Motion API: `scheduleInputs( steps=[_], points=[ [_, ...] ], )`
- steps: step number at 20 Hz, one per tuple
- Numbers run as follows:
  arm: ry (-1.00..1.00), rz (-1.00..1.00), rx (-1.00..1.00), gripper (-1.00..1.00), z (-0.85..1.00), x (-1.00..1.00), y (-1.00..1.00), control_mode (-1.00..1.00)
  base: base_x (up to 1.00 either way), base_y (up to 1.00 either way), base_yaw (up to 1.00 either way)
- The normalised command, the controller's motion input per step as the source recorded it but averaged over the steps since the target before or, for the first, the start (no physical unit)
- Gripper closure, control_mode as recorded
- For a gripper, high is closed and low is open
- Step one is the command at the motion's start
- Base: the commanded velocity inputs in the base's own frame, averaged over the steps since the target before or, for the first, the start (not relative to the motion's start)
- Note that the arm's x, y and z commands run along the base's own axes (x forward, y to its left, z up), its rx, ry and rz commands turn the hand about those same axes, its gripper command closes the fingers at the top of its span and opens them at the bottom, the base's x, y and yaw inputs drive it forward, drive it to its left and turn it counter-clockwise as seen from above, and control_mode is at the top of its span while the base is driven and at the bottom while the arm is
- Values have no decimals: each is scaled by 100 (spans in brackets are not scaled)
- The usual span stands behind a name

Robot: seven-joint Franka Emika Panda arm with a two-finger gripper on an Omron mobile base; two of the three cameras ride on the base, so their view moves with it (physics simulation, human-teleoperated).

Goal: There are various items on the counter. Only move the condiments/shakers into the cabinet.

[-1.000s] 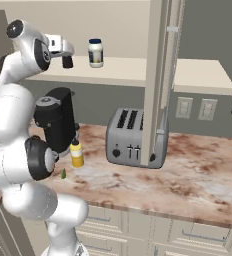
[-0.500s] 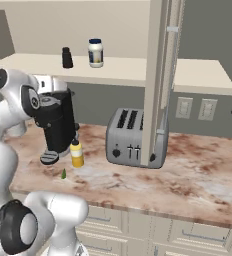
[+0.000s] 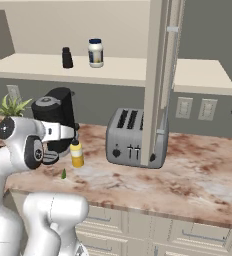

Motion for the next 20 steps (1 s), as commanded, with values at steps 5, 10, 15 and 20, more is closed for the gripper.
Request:
scheduleInputs(
  steps=[5, 10, 15, 20],
  points=[
    [37, 1, 7, -100, -47, -5, -62, -100, 0, 0, 0],
    [40, 4, 0, -100, -58, 14, -8, -100, 0, 0, 0],
    [31, 0, 1, -100, -53, 28, 2, -100, 0, 0, 0],
    [7, 0, 9, -100, -20, 18, 0, -100, 0, 0, 0]
  ],
)
